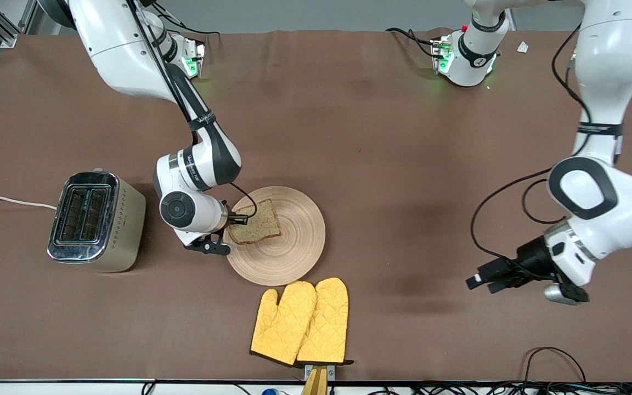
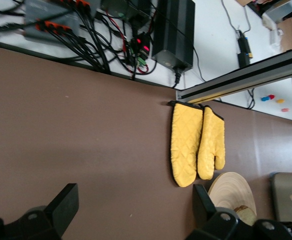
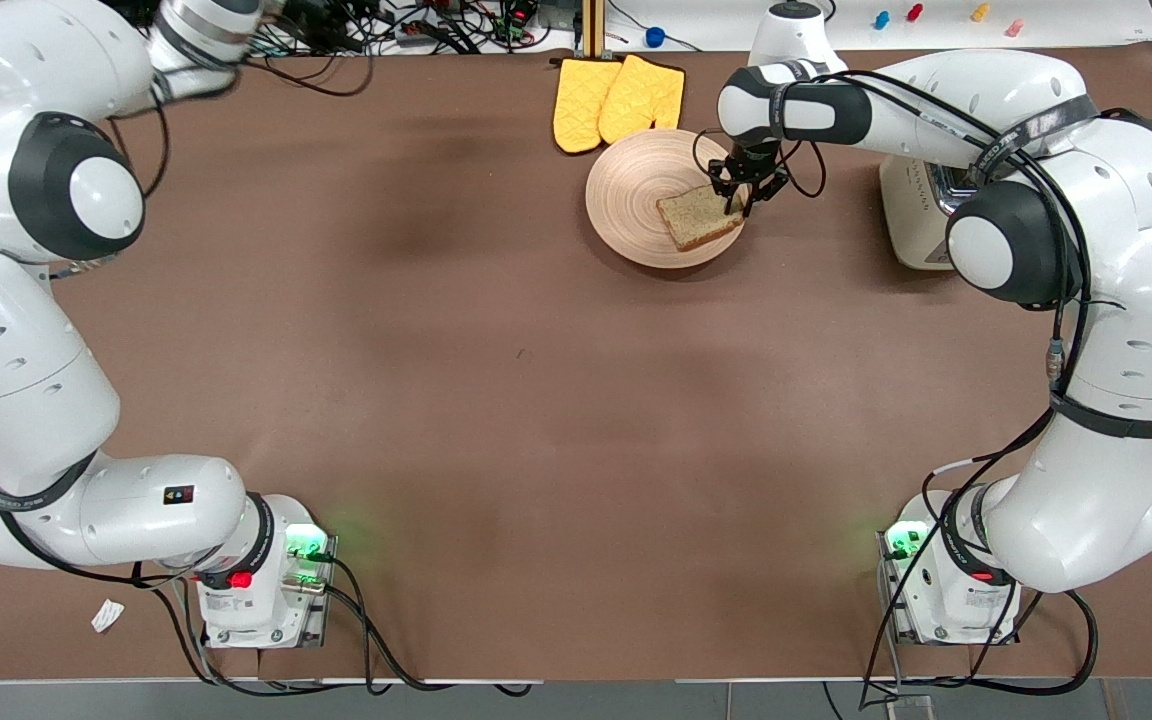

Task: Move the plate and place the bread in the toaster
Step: 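Grasp the bread with the right gripper while the left gripper releases the plate, then lift the bread with the right gripper and carry it over the toaster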

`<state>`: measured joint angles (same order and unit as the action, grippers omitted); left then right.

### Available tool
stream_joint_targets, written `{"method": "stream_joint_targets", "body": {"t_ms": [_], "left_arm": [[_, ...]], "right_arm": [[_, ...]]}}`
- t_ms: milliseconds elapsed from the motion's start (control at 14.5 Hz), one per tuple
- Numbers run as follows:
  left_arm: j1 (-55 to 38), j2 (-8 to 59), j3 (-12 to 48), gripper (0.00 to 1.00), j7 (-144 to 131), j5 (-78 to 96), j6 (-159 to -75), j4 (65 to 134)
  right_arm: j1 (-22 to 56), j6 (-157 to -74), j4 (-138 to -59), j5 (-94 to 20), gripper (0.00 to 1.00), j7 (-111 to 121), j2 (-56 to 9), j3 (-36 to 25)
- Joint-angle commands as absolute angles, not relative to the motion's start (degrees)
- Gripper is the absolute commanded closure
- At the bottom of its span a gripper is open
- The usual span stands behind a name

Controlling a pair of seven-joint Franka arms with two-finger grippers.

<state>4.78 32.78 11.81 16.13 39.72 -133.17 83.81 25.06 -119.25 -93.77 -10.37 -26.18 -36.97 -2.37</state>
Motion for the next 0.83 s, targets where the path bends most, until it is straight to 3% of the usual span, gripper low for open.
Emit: {"method": "stream_joint_targets", "body": {"t_ms": [0, 345, 622, 760], "left_arm": [[3.6, 32.2, 12.5, 0.00, 3.6, 28.8, -131.5, 80.6], [3.3, 26.1, 12.6, 0.00, -8.8, 12.7, -117.2, 80.2], [3.7, 19.5, 11.7, 0.00, -9.4, 12.0, -101.6, 80.0], [4.0, 15.2, 10.0, 0.00, -10.0, 10.3, -97.2, 80.3]], "right_arm": [[25.3, -119.4, -93.8, -11.2, 0.82, -26.8, -37.3, -2.5], [26.0, -119.4, -93.4, -11.2, 1.00, -26.6, -37.4, -2.5], [26.5, -118.0, -92.3, -10.1, 1.00, -26.6, -34.9, -4.1], [26.5, -110.9, -87.7, -8.6, 1.00, -26.5, -34.2, -6.1]]}}
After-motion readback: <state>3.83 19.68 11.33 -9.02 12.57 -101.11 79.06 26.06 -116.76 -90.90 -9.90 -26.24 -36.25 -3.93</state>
